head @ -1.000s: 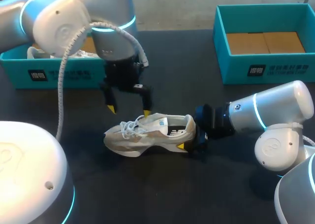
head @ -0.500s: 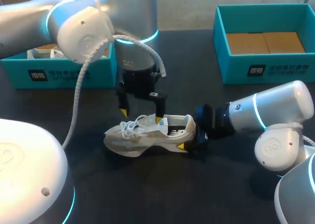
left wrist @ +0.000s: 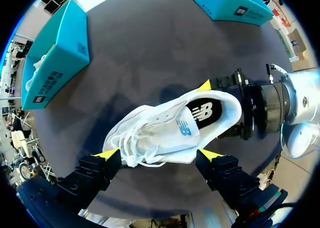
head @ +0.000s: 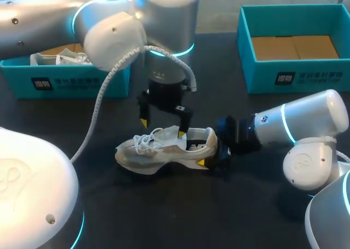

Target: Take the shoe out of the shoebox, open the shoe tongue, remove and reinsert the insole, then place the shoe into the shoebox

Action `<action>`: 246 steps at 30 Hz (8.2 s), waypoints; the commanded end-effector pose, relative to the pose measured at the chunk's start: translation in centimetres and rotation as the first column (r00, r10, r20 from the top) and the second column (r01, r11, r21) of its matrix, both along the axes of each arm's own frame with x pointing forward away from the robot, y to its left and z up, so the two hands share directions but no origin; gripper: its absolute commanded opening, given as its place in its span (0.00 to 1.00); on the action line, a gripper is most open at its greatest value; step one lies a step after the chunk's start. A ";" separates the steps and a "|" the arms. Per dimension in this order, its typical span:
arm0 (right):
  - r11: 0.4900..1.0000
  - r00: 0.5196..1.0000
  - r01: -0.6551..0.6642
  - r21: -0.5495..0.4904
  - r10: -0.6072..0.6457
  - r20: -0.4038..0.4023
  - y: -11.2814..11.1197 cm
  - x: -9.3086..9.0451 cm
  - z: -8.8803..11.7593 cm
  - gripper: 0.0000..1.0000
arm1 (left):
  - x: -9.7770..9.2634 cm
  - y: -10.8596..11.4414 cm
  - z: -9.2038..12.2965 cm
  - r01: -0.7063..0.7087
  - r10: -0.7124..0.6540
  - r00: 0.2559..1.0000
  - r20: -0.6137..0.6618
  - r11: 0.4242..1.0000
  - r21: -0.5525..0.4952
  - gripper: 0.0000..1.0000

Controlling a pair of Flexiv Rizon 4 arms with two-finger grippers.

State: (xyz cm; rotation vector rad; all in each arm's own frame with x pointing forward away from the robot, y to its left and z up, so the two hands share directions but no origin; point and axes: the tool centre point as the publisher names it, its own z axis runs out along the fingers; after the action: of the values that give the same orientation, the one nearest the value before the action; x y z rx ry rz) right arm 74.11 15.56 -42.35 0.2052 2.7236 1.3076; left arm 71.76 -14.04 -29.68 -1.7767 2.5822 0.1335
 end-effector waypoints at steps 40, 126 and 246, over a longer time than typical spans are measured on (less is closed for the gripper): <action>1.000 1.000 0.004 -0.008 -0.004 0.000 0.2 -0.1 -0.1 0.00 | 3.3 -3.3 -7.2 0.061 -0.060 0.998 -0.014 0.994 0.091 1.00; 1.000 1.000 0.004 -0.008 -0.004 0.000 0.2 -0.1 -0.1 0.00 | -1.7 11.1 -5.1 -0.248 0.246 0.943 -0.224 0.969 0.022 0.00; 1.000 1.000 0.004 -0.008 -0.004 0.000 0.2 -0.1 -0.1 0.00 | 1.9 -2.4 3.6 0.969 -0.990 0.100 0.097 0.075 -0.234 0.00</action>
State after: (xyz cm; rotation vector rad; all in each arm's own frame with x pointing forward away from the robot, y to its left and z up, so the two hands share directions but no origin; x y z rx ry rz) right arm 74.08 15.59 -42.34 0.2055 2.7239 1.3073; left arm 73.78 -15.32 -24.60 0.4462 3.2557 -0.1852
